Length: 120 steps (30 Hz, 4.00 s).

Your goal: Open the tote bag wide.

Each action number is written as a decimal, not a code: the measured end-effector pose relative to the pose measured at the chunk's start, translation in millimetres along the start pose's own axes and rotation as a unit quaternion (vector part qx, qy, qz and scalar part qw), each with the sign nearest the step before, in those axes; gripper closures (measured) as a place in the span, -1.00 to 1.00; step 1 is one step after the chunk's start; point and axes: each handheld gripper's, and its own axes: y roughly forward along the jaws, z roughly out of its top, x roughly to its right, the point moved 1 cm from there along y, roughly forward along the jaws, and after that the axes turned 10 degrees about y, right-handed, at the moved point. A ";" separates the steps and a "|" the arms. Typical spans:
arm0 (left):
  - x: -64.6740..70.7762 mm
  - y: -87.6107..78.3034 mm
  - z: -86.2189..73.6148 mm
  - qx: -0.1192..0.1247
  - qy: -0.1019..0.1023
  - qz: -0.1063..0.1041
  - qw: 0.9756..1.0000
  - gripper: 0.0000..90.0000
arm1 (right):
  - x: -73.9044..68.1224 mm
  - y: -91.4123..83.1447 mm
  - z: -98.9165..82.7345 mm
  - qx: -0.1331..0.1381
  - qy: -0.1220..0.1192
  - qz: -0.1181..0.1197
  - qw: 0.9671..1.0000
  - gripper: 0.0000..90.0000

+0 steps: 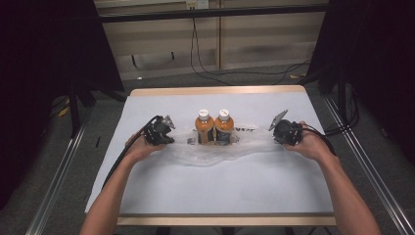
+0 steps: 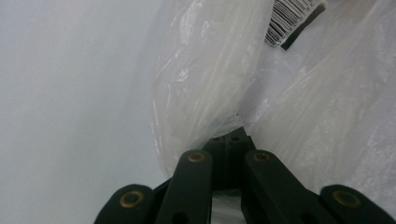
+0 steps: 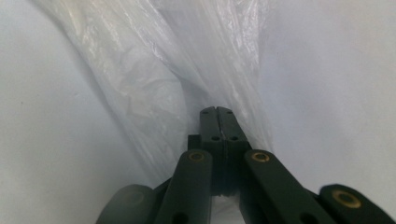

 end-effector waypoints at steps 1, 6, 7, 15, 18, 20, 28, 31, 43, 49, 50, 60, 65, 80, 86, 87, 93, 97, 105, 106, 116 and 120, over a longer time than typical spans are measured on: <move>-0.4 -0.2 0.0 -0.001 0.000 0.000 1.000 1.00 | -0.8 0.1 0.2 0.002 -0.004 -0.006 1.000 1.00; 1.3 -0.6 0.1 0.016 -0.014 -0.012 1.000 1.00 | 0.9 -0.9 -2.1 0.011 0.020 0.007 1.000 1.00; 2.5 -0.6 0.2 0.023 -0.024 -0.015 0.999 1.00 | 1.6 -0.5 -2.8 0.017 0.026 0.009 0.999 1.00; 4.2 -13.1 -5.1 0.084 -0.036 -0.014 0.996 0.78 | 8.6 -14.6 -5.6 0.094 0.073 0.056 0.991 0.94; 9.1 -17.9 -8.6 0.128 -0.062 0.000 0.990 0.70 | 10.4 -22.8 -5.4 0.136 0.089 0.075 0.984 0.88; 11.7 -21.7 -9.6 0.146 -0.069 0.003 0.987 0.58 | 10.7 -27.8 -4.7 0.161 0.105 0.090 0.977 0.81; 19.8 -37.2 -1.4 0.192 -0.075 0.014 0.978 0.10 | 11.4 -38.7 -3.1 0.224 0.128 0.112 0.960 0.38; 21.2 -40.6 -0.3 0.206 -0.083 0.013 0.975 -0.01 | 8.9 -43.3 -0.9 0.237 0.129 0.117 0.956 0.23; 23.8 -56.7 4.9 0.257 -0.095 0.016 0.962 -0.20 | -2.7 -57.5 18.6 0.258 0.103 0.150 0.949 0.19; 33.0 -59.8 16.4 0.256 -0.076 0.005 0.964 0.29 | -9.6 -57.4 40.3 0.254 0.081 0.170 0.949 0.61; 35.6 -58.6 20.1 0.258 -0.067 -0.004 0.964 0.38 | -11.5 -56.7 45.7 0.249 0.076 0.170 0.950 0.67; 60.9 -20.2 50.0 0.215 -0.052 -0.029 0.975 0.93 | -24.2 -25.9 101.2 0.169 0.038 0.176 0.969 1.00; 73.1 -4.1 53.8 0.185 -0.035 -0.053 0.981 0.93 | -21.6 2.6 111.5 0.118 0.055 0.170 0.977 1.00; 103.9 23.2 57.0 0.150 0.008 -0.094 0.984 1.00 | -14.7 54.0 137.1 0.079 0.121 0.192 0.971 1.00; 124.0 15.2 58.9 0.132 0.051 -0.114 0.983 1.00 | -10.4 66.5 141.4 0.078 0.149 0.176 0.970 1.00; 130.6 15.3 58.8 0.140 0.054 -0.105 0.983 1.00 | -9.4 67.3 142.1 0.080 0.154 0.172 0.970 1.00; 146.9 8.5 58.0 0.128 0.084 -0.114 0.982 1.00 | -4.0 71.2 148.2 0.084 0.182 0.130 0.971 1.00; 154.5 6.1 55.9 0.128 0.089 -0.118 0.981 1.00 | -3.1 73.9 153.0 0.091 0.194 0.101 0.972 1.00; 170.1 0.3 51.2 0.131 0.104 -0.124 0.978 1.00 | 3.9 77.0 159.4 0.081 0.217 0.051 0.972 1.00; 171.9 -1.3 50.1 0.128 0.108 -0.127 0.978 1.00 | 3.4 77.0 160.5 0.077 0.210 0.037 0.974 1.00; 158.9 -6.5 44.9 0.171 0.082 -0.148 0.971 1.00 | -1.8 65.2 160.4 0.100 0.194 0.092 0.972 1.00; 147.8 -22.9 48.9 0.209 0.059 -0.129 0.968 1.00 | -7.3 45.5 160.0 0.122 0.183 0.117 0.969 1.00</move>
